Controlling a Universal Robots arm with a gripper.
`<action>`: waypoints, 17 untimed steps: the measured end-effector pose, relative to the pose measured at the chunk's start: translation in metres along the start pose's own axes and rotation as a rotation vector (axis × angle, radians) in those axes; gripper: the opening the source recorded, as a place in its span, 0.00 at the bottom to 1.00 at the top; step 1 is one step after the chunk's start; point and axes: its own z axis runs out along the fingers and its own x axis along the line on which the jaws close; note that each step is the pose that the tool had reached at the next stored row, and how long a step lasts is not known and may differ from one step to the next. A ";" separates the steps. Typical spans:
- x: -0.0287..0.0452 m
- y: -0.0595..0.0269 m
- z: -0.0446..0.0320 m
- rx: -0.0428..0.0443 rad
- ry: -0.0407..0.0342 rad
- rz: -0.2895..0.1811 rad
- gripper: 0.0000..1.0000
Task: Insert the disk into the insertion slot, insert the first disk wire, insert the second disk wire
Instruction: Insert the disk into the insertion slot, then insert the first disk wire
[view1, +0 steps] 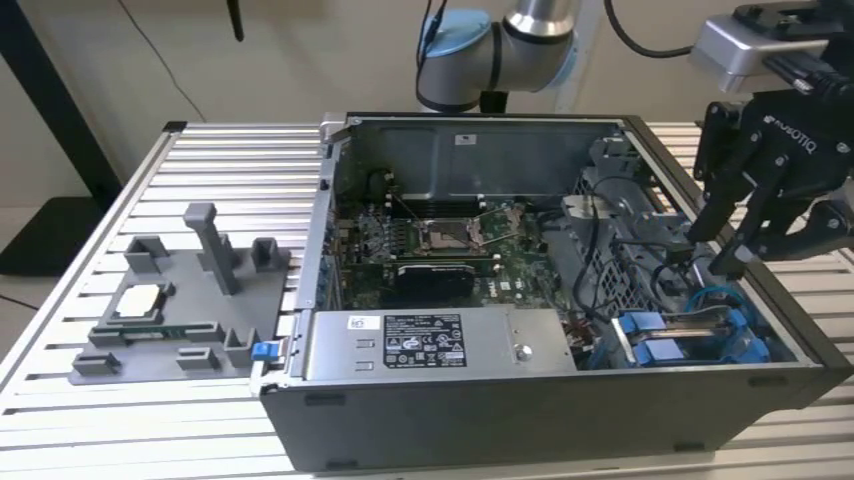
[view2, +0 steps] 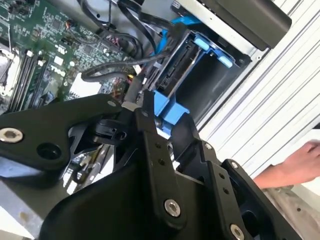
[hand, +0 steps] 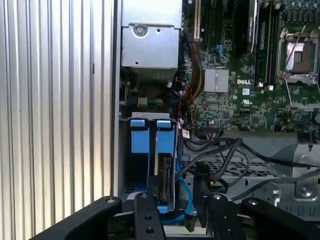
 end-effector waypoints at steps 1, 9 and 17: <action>-0.0024 0.0014 0.0006 0.0054 0.0000 0.000 1.00; -0.0186 0.0109 0.0085 0.0431 0.0002 -0.002 1.00; -0.0194 0.0155 0.0184 0.0735 0.0002 -0.008 1.00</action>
